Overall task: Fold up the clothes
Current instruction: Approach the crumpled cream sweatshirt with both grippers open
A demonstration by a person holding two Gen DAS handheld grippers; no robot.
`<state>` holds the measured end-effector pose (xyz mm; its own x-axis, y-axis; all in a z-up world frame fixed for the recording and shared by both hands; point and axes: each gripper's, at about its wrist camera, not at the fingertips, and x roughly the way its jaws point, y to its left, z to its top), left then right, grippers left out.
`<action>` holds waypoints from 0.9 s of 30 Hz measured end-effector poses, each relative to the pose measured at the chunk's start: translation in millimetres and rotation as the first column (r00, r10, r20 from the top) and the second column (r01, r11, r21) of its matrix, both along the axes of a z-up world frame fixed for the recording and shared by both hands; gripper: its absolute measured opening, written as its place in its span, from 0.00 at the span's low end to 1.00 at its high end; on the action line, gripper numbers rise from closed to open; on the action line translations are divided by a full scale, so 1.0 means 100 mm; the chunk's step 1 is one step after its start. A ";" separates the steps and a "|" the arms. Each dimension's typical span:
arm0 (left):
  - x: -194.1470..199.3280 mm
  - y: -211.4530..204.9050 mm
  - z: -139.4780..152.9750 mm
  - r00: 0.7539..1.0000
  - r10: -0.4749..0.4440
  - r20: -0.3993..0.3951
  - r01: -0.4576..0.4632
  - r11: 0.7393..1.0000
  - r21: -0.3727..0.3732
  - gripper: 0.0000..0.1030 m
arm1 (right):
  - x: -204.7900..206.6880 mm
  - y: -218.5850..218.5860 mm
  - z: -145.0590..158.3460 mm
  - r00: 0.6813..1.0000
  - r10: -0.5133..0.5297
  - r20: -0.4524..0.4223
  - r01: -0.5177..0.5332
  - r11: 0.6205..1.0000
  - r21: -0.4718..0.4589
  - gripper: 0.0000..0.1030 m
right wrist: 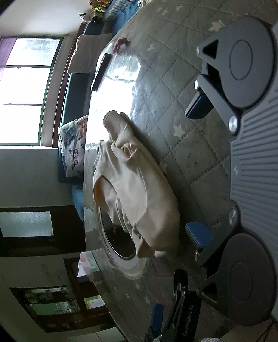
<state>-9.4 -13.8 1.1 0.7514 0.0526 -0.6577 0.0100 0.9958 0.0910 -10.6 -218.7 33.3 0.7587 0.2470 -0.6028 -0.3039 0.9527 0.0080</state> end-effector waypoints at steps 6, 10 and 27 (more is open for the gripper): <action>-0.12 -0.07 0.05 0.999 -0.039 -0.012 0.039 0.999 -0.034 1.00 | -0.12 0.05 0.01 1.000 -0.004 0.009 0.004 1.000 -0.018 1.00; -0.15 -0.10 0.05 0.998 -0.054 -0.016 0.054 0.998 -0.028 1.00 | -0.10 0.04 -0.02 1.000 0.010 -0.019 -0.010 1.000 -0.011 1.00; -0.23 -0.22 0.07 0.997 -0.081 -0.007 0.081 0.997 -0.009 1.00 | -0.20 0.06 -0.01 0.999 0.027 -0.021 -0.027 1.000 -0.005 1.00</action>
<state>-32.1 -35.8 8.0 0.7478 -0.0146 -0.6638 0.0917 0.9924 0.0816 -30.3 -213.0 32.6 0.7391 0.2647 -0.6194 -0.3297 0.9440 0.0099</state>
